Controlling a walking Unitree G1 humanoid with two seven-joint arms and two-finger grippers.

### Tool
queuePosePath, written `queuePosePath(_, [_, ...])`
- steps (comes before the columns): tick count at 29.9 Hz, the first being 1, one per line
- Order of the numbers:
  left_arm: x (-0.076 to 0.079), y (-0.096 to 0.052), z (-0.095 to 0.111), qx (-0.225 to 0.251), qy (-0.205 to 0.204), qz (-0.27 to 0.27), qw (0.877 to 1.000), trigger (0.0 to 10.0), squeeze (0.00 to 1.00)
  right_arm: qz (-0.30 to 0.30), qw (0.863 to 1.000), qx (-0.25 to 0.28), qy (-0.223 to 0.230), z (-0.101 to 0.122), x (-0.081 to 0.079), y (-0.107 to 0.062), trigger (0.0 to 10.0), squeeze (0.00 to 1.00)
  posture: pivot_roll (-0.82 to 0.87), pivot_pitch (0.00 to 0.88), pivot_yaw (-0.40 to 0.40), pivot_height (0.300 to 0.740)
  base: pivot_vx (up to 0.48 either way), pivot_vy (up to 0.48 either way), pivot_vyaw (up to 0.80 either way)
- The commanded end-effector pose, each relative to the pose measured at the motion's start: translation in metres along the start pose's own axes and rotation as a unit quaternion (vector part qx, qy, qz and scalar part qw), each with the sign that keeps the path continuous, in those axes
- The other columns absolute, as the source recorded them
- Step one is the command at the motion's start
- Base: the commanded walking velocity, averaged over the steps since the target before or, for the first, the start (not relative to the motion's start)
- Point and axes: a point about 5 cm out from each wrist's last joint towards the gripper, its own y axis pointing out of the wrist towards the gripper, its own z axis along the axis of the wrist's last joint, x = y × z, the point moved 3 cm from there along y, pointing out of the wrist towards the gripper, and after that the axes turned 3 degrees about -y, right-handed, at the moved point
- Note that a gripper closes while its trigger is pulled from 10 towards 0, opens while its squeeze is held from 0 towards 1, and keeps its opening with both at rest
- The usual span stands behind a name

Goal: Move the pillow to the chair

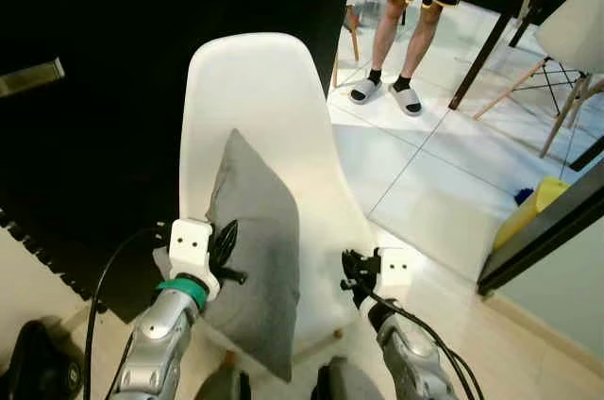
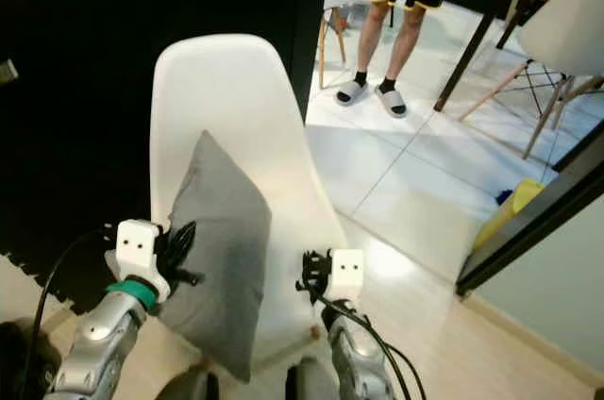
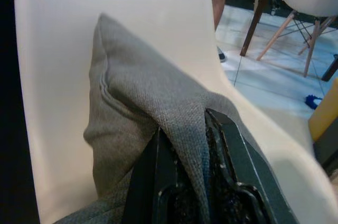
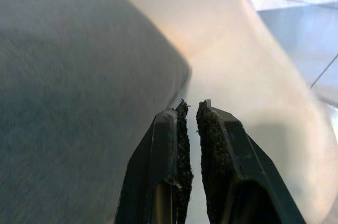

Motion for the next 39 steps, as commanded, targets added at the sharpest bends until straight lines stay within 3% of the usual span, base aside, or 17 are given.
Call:
queuePosePath(1, [0.002,0.000,0.004,0.013,0.006,-0.008,1.000,10.0,0.00,-0.005,1.000,-0.014,0.005,-0.008,0.002,-0.004,10.0,0.00,-0.02,0.023,0.033,0.620,0.000,0.000,0.00])
queuePosePath(11, [0.001,-0.001,0.003,0.012,0.006,-0.008,1.000,10.0,0.00,-0.005,1.000,-0.015,0.005,-0.008,0.003,-0.004,10.0,0.00,-0.02,0.029,0.030,0.620,0.000,0.000,0.00])
queuePosePath(19, [0.021,-0.003,-0.020,-0.056,0.035,-0.101,0.993,10.0,0.00,0.000,1.000,-0.022,0.001,-0.011,0.001,-0.003,10.0,0.00,-0.01,0.036,0.024,0.620,0.000,0.000,0.00])
queuePosePath(20, [0.027,-0.004,-0.030,-0.085,0.056,-0.136,0.986,10.0,0.00,0.001,1.000,-0.024,0.000,-0.011,0.000,-0.002,10.0,0.00,-0.01,0.037,0.029,0.620,0.000,0.000,0.00])
queuePosePath(21, [0.027,-0.004,-0.030,-0.085,0.056,-0.136,0.986,10.0,0.00,0.001,1.000,-0.024,0.000,-0.011,0.000,-0.002,10.0,0.00,-0.01,0.037,0.029,0.620,0.000,0.000,0.00])
queuePosePath(23, [0.039,-0.017,-0.056,-0.165,0.105,-0.219,0.956,10.0,0.00,0.002,1.000,-0.023,-0.002,-0.010,0.000,-0.001,10.0,0.00,-0.02,0.039,0.034,0.620,0.000,0.000,0.00])
queuePosePath(24, [0.039,-0.017,-0.056,-0.165,0.105,-0.219,0.956,10.0,0.00,0.002,1.000,-0.023,-0.002,-0.010,0.000,-0.001,10.0,0.00,-0.02,0.039,0.034,0.620,0.000,0.000,0.00])
queuePosePath(25, [0.043,-0.024,-0.064,-0.190,0.107,-0.248,0.944,10.0,0.00,0.001,1.000,-0.022,-0.002,-0.009,0.001,-0.001,10.0,0.00,-0.02,0.039,0.034,0.620,0.000,0.000,0.00])
queuePosePath(29, [0.051,-0.033,-0.068,-0.208,0.090,-0.286,0.931,10.0,0.05,-0.001,1.000,-0.022,-0.003,-0.009,0.002,-0.001,10.0,0.00,-0.02,0.039,0.034,0.620,0.000,0.000,0.00])
queuePosePath(31, [0.059,-0.036,-0.065,-0.205,0.074,-0.310,0.926,10.0,0.28,-0.003,1.000,-0.022,-0.003,-0.009,0.003,-0.002,10.0,0.00,-0.03,0.042,0.036,0.620,0.000,0.000,0.00])
queuePosePath(33, [0.061,-0.037,-0.064,-0.203,0.070,-0.315,0.924,10.0,0.28,-0.003,1.000,-0.022,-0.003,-0.009,0.004,-0.002,10.0,0.00,-0.03,0.042,0.036,0.620,0.000,0.000,0.00])
queuePosePath(34, [0.063,-0.037,-0.063,-0.200,0.066,-0.322,0.923,10.0,0.98,-0.003,1.000,-0.023,-0.003,-0.010,0.004,-0.003,10.0,0.00,-0.03,0.042,0.036,0.620,0.000,0.000,0.00])
queuePosePath(39, [0.068,-0.033,-0.053,-0.177,0.047,-0.332,0.925,10.0,1.00,-0.005,1.000,-0.023,-0.004,-0.010,0.004,-0.002,10.0,0.00,-0.03,0.042,0.036,0.620,0.000,0.000,0.00])
